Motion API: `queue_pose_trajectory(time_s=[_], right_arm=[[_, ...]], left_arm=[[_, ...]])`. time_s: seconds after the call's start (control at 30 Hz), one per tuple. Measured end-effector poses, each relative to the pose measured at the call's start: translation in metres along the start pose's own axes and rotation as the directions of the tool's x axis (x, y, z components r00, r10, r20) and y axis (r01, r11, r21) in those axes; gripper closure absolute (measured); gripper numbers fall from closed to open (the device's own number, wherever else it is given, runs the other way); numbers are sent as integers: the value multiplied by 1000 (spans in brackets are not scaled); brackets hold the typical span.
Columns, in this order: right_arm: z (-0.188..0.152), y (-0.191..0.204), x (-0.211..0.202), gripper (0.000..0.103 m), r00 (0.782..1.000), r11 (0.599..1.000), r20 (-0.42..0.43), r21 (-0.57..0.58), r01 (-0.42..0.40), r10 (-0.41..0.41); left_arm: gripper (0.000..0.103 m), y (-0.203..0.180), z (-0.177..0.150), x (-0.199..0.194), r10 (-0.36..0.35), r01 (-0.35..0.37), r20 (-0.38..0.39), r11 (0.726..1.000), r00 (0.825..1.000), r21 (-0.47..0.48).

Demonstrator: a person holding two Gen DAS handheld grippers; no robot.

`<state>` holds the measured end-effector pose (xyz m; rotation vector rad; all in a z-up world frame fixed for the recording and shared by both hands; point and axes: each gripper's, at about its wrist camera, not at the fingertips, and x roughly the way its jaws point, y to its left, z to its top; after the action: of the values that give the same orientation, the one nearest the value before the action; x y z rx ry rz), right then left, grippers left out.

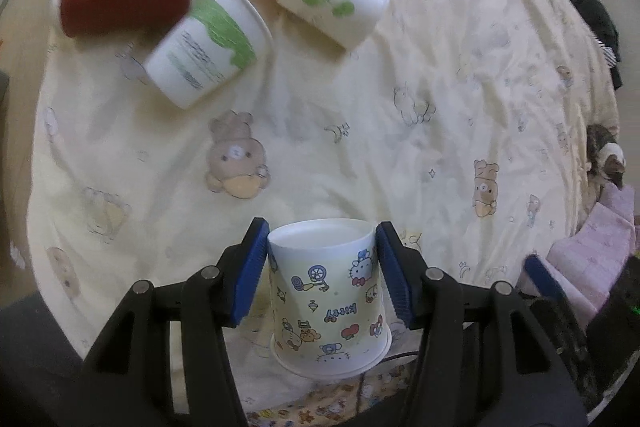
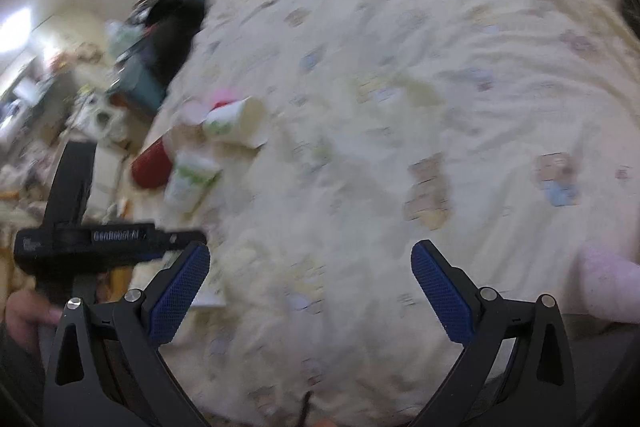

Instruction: Flip cup upside down

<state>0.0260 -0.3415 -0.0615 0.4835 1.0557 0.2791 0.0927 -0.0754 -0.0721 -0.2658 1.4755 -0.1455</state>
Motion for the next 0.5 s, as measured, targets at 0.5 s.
queue_pose_trajectory(time_s=[0.5], right_arm=[[-38,73,73,0,953,976,-288,-160,-146,96]], left_arm=[[52,24,-12,-3,-83,83,68,997,994,2]])
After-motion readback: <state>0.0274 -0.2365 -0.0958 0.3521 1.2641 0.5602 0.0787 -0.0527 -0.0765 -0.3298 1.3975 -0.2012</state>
